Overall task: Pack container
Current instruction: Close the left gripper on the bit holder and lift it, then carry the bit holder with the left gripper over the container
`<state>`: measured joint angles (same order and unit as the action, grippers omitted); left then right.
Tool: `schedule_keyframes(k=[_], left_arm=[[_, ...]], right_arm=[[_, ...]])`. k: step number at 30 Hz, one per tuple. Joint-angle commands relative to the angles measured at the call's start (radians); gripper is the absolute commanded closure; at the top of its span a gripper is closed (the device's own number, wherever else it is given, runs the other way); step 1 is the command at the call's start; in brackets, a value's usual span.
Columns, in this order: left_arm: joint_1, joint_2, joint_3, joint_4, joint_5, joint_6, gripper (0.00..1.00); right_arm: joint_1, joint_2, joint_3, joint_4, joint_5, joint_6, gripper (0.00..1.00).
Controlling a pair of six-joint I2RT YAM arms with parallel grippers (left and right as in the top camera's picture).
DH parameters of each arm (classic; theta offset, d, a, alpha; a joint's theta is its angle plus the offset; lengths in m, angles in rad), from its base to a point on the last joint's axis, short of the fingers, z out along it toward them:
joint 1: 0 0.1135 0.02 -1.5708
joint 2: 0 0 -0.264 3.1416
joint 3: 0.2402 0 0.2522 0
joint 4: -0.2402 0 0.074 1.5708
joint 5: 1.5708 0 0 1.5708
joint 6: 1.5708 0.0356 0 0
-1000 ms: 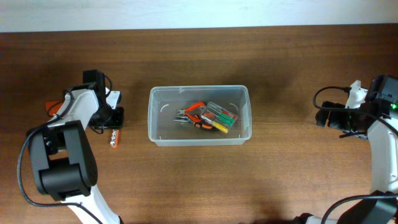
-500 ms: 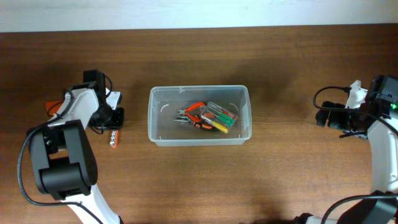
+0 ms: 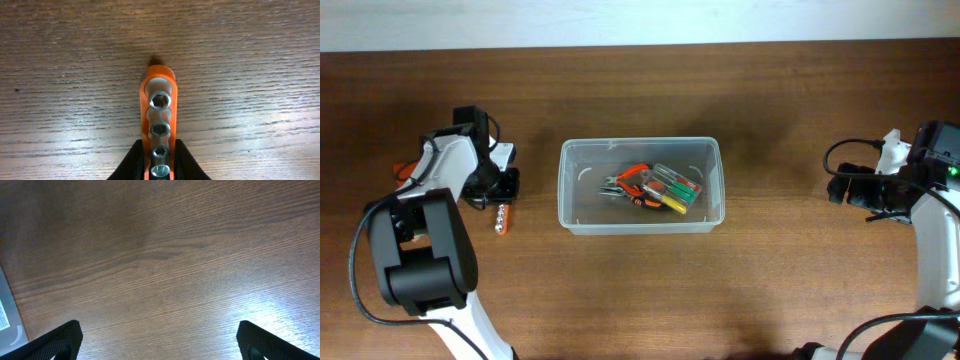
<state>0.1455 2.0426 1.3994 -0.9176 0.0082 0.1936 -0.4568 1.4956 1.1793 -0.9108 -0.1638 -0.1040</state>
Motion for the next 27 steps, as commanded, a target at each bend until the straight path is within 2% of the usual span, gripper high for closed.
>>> schedule_keyframes(k=[1,2,13,23,27], left_arm=[[0.001,0.012,0.027,-0.006,0.015,0.002,0.93],[0.002,0.012,0.027,-0.008,0.015,0.002,0.98],[0.002,0.012,0.089,-0.065,0.014,0.002,0.98],[-0.002,0.012,0.400,-0.188,0.016,0.002,0.98],[-0.020,0.012,0.530,-0.237,0.084,0.002,0.98]], right_arm=[[-0.003,0.001,-0.002,0.003,-0.009,0.008,0.01],[-0.003,0.001,-0.002,0.003,-0.009,0.008,0.01],[-0.003,0.001,-0.002,0.003,-0.009,0.008,0.01],[-0.003,0.001,-0.002,0.003,-0.009,0.008,0.01],[-0.003,0.001,-0.002,0.003,-0.009,0.008,0.01]])
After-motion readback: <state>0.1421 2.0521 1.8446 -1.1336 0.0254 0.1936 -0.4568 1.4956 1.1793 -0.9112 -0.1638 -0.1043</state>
